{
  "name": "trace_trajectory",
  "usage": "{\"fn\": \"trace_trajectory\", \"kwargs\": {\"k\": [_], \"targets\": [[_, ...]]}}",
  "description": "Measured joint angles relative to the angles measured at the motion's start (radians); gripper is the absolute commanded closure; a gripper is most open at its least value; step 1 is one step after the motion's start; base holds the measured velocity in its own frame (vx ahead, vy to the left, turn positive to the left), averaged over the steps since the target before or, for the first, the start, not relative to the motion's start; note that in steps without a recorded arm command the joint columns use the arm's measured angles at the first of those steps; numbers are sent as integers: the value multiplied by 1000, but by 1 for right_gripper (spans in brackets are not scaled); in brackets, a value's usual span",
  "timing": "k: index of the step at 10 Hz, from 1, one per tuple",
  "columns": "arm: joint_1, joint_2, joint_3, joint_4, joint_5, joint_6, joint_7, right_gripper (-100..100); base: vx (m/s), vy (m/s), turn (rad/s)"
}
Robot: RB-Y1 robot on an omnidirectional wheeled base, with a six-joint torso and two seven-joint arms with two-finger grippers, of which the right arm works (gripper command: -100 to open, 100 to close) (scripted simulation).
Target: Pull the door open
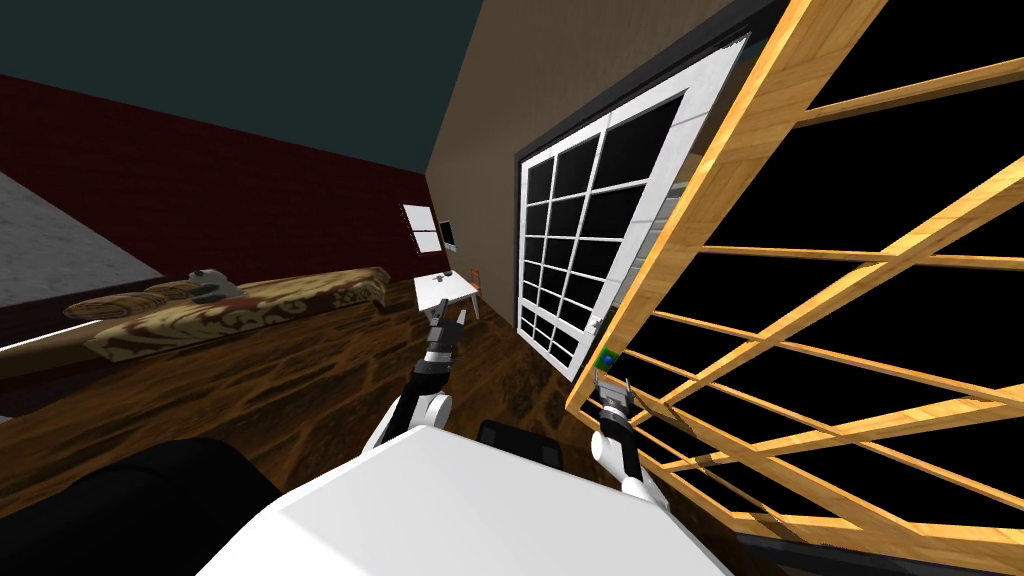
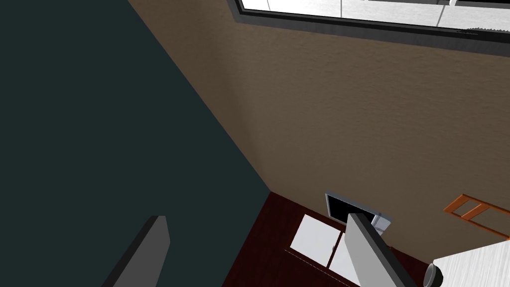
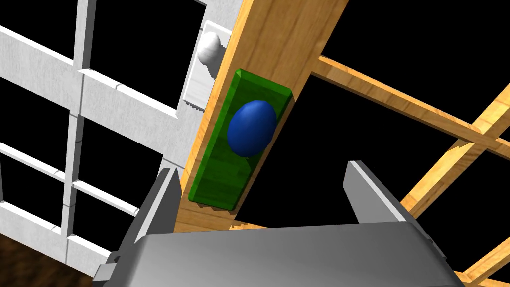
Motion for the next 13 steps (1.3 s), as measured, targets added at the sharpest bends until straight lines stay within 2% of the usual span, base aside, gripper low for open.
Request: {"fn": "trace_trajectory", "kwargs": {"k": [8, 13], "targets": [[-11, 9, 31, 4, -76, 4, -196, -100, -54, -10, 39], [-15, 16, 49, 4, -117, 8, -292, -100, -61, -8, 27]]}}
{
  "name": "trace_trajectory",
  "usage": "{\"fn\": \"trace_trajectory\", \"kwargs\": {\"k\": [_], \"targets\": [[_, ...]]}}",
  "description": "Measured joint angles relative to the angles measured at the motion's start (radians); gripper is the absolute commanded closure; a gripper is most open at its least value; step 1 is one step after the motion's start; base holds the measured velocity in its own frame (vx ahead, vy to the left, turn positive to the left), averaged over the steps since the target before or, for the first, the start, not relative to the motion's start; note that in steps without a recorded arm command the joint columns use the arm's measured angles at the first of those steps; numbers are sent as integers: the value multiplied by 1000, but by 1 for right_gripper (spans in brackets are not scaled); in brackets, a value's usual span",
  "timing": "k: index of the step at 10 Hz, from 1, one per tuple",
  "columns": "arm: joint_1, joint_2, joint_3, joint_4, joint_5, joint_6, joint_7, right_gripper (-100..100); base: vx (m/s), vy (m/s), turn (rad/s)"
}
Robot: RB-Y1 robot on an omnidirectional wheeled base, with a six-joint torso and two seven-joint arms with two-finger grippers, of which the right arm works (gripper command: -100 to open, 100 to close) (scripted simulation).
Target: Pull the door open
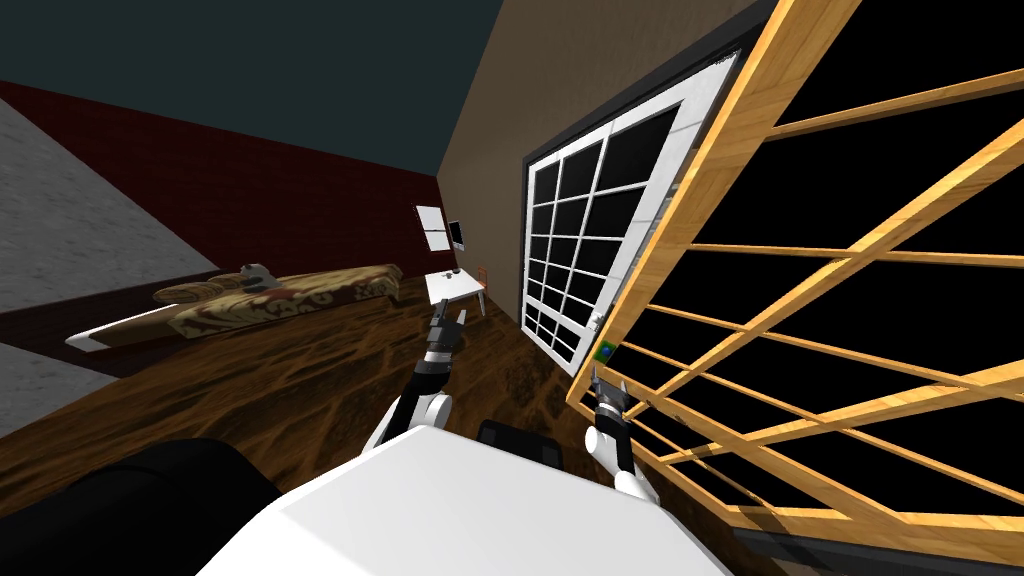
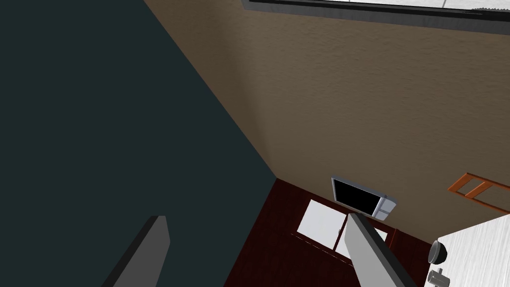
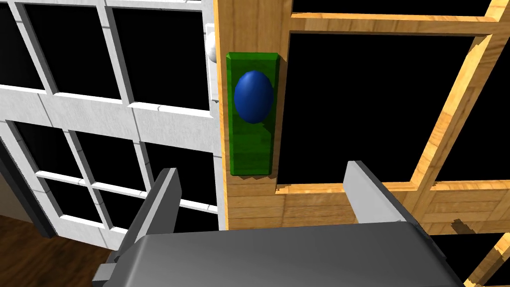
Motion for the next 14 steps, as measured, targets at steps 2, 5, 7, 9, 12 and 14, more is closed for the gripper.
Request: {"fn": "trace_trajectory", "kwargs": {"k": [2, 5, 7, 9, 12, 14], "targets": [[8, -19, 0, 6, -3, -2, -21, -100, 187, -4, 89], [18, -73, -2, 48, -7, -24, -87, -100, 214, -14, 70], [34, -96, -3, 53, -9, -33, -116, -100, 156, 1, 62], [50, -125, -4, 55, -12, -35, -146, -100, 114, -32, 48], [50, -127, -5, 55, -12, -35, -146, 100, -23, 5, -6], [51, -125, -4, 56, -12, -33, -145, 100, -6, 2, 1]]}}
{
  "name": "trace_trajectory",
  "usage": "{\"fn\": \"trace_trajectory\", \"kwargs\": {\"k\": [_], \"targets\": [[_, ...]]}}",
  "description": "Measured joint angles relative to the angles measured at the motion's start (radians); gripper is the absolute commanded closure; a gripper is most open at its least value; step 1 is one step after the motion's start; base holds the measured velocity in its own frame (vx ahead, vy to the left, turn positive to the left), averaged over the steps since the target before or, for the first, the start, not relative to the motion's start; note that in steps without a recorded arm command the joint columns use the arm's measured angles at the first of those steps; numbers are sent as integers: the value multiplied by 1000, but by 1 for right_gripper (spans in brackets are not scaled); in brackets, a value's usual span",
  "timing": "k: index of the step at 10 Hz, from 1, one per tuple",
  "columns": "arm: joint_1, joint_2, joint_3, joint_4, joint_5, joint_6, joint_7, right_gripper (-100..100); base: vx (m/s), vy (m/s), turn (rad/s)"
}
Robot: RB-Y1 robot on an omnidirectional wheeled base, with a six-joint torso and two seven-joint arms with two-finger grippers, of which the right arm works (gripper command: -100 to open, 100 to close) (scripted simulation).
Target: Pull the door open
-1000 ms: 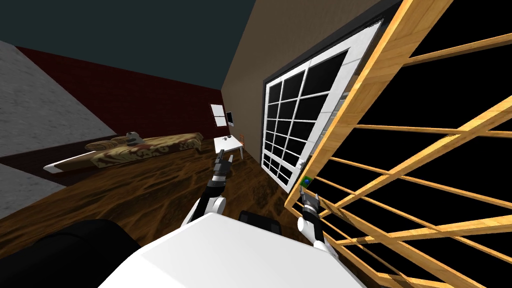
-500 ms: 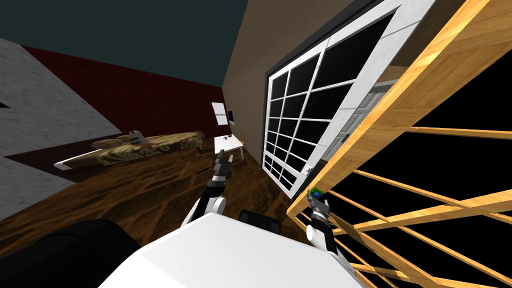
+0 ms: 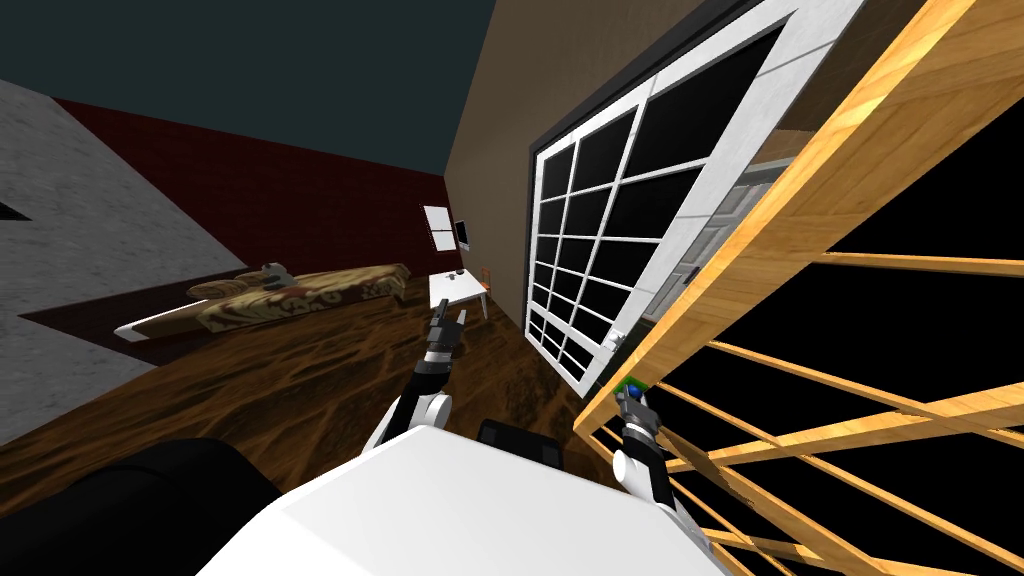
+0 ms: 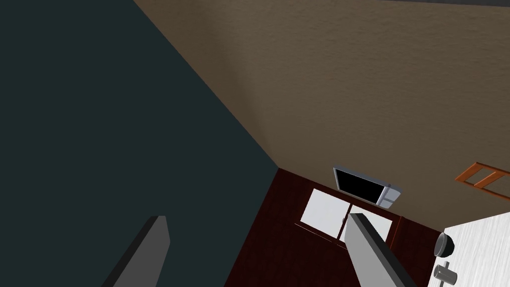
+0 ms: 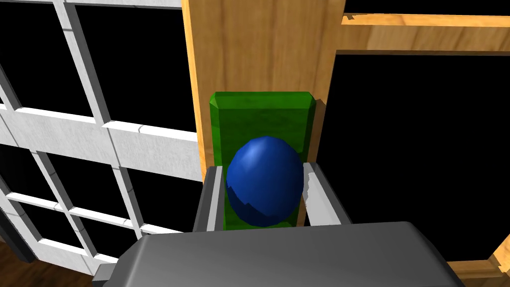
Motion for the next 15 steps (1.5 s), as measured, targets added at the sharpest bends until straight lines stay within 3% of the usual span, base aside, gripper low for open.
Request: {"fn": "trace_trajectory", "kwargs": {"k": [2, 4, 6, 9, 11, 15], "targets": [[1, 1, 0, 1, 0, 1, 0, 100, -80, 3, 36], [5, -14, 17, -23, 10, 7, -18, 100, -267, -21, 119], [1, -20, 47, -11, 27, 4, -48, 100, -266, -19, 89], [15, -31, 91, -33, 52, 17, -88, 100, -252, 4, 74], [18, -32, 105, -31, 59, 20, -102, 100, -118, -7, 42], [30, -56, 146, -48, 84, 8, -142, 100, -222, -24, 81]]}}
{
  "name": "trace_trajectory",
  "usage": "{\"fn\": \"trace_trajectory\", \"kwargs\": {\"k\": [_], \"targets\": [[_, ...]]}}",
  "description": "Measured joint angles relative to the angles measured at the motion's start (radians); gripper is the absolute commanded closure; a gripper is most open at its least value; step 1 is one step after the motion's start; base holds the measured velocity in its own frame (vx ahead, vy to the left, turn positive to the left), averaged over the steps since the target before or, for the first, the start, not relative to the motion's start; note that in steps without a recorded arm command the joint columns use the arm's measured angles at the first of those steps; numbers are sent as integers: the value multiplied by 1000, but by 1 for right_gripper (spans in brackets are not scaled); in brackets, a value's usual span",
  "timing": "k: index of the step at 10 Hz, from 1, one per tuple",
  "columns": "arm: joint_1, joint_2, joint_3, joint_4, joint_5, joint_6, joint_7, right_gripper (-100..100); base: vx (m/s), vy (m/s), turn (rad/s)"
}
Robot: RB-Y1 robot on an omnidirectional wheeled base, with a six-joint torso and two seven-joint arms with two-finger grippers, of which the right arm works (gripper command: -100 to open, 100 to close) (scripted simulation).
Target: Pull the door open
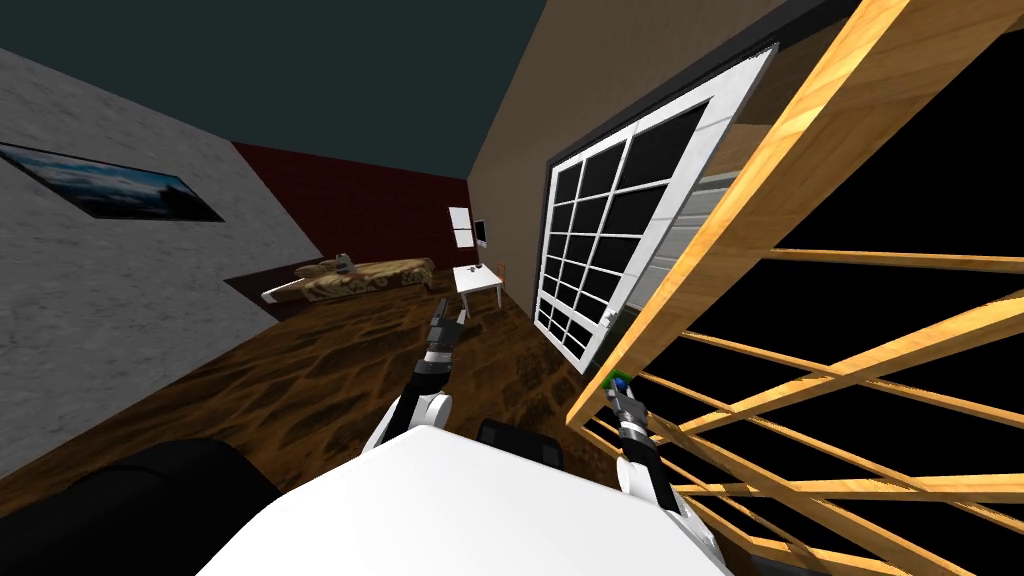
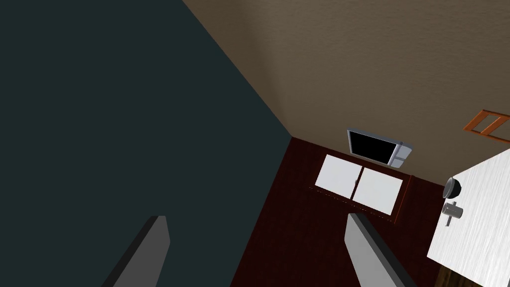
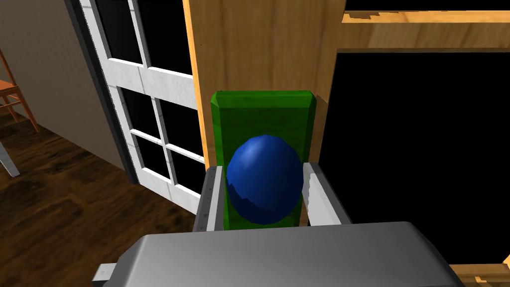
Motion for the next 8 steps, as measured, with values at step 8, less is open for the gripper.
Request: {"fn": "trace_trajectory", "kwargs": {"k": [8], "targets": [[34, -44, 80, -27, 47, -21, -78, 100, -195, -14, 56]]}}
